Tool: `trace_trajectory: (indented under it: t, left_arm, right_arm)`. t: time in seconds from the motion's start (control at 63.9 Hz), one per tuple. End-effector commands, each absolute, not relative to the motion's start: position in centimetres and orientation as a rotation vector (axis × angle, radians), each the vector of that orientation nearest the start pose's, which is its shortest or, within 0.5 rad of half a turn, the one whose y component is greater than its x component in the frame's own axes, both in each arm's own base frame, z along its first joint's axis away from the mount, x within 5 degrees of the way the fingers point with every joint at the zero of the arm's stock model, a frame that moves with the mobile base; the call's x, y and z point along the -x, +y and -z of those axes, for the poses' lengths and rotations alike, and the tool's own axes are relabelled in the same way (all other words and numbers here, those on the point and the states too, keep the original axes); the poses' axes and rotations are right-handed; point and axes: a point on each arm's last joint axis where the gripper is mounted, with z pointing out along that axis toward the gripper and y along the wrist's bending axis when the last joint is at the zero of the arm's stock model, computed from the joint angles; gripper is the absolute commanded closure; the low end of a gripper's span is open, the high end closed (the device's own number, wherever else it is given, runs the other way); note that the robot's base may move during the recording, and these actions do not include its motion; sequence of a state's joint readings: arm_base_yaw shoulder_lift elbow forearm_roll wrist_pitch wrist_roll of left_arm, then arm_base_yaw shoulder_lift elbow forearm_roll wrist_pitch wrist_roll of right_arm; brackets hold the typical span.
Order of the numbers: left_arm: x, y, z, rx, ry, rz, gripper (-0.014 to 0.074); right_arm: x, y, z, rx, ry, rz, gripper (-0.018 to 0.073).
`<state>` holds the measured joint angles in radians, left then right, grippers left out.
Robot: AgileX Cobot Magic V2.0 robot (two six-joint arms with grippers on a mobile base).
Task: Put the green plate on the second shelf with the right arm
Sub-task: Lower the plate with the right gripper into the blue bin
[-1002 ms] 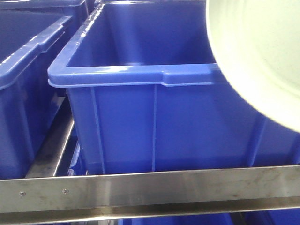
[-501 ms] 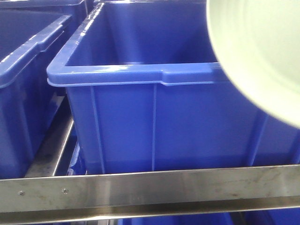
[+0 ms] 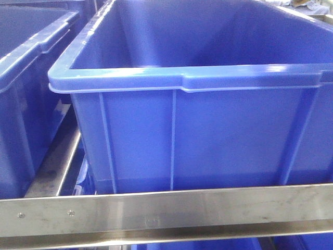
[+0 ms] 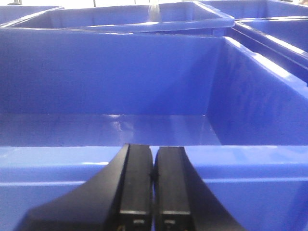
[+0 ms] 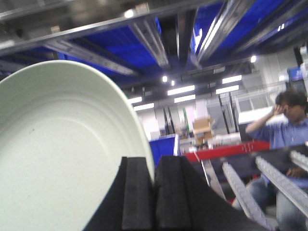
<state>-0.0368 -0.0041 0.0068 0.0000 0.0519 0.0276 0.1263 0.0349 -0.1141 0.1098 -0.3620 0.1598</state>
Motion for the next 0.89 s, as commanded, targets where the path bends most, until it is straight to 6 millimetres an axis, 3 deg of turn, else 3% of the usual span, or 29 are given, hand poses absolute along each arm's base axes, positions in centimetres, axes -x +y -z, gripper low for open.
trace_trajectory:
  t: [0.0, 0.188, 0.438, 0.658, 0.767, 0.877]
  left_arm:
    - [-5.6, -0.2, -20.1, -0.048, 1.481, 0.010, 0.0466]
    - [-5.6, -0.2, -20.1, -0.048, 1.481, 0.010, 0.0466]
    - [-5.6, -0.2, -20.1, -0.048, 1.481, 0.010, 0.0466]
    - [-5.6, -0.2, -20.1, -0.048, 1.481, 0.010, 0.0466]
    - [-5.6, -0.2, -20.1, -0.048, 1.481, 0.010, 0.0466]
    - [-5.6, -0.2, -20.1, -0.048, 1.481, 0.010, 0.0466]
  right_arm:
    - [-4.7, 0.2, -30.6, -0.116, 1.002, -0.337, 0.0505]
    - [-8.8, 0.7, -33.3, -0.119, 1.134, -0.330, 0.0505]
    - [-18.1, 3.8, -36.6, 0.047, 1.277, -0.340, 0.0505]
    - [-26.1, 7.0, -36.4, 0.114, 1.417, -0.371, 0.0497]
    - [-29.1, 7.8, -36.1, 0.101, 1.458, -0.383, 0.0410]
    - [-31.0, 8.2, -36.2, 0.063, 1.470, -0.422, 0.0247]
